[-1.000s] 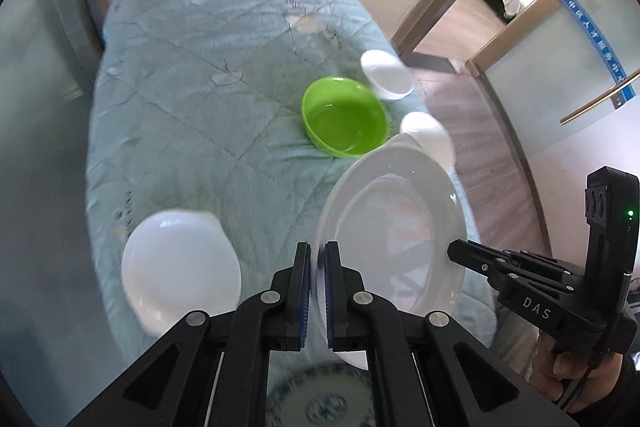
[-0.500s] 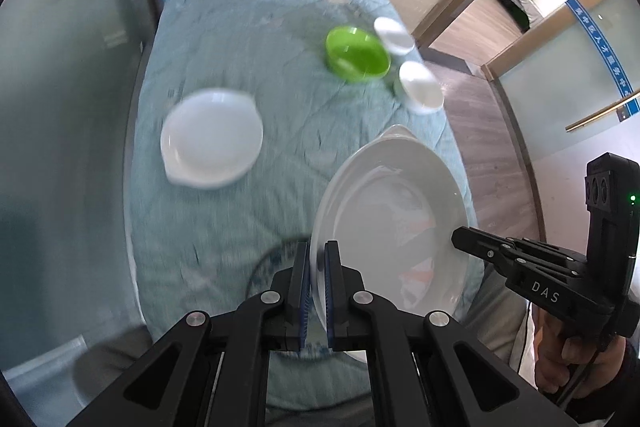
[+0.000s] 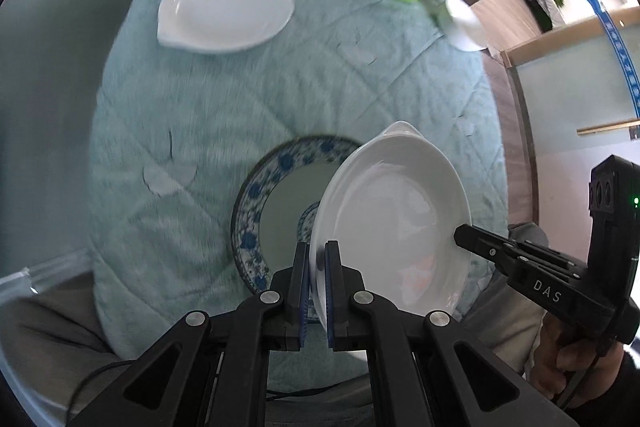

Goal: Organize plates and bowls
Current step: 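Lift the white plate with the left gripper and carry it over the blue-and-white plate, then lower the white plate onto the blue-and-white plate and open the left gripper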

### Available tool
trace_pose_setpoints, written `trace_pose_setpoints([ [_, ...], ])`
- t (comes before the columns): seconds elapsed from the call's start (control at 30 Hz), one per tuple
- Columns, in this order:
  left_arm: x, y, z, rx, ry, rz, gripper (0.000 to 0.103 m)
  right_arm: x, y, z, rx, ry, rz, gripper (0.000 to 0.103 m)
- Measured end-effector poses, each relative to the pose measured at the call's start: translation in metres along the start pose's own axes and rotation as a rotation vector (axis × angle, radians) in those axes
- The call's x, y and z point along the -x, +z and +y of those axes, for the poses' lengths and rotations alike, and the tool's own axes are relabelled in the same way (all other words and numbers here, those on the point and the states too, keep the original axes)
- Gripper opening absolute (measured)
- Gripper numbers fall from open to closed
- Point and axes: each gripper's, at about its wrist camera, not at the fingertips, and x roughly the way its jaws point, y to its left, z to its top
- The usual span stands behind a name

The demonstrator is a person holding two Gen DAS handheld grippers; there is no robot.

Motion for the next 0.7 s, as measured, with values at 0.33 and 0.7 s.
trace_pose_setpoints([
  [0.33,-0.034,0.002,0.019,0.018,0.027,0.024,0.002,-0.038,-0.010,-0.007,-0.030,-0.013,0.018,0.006],
  [0.7,-0.060,0.016,0.028,0.025,0.047,0.048,0.003,-0.068,0.002,-0.005,-0.058,-0.034,0.044,0.006],
])
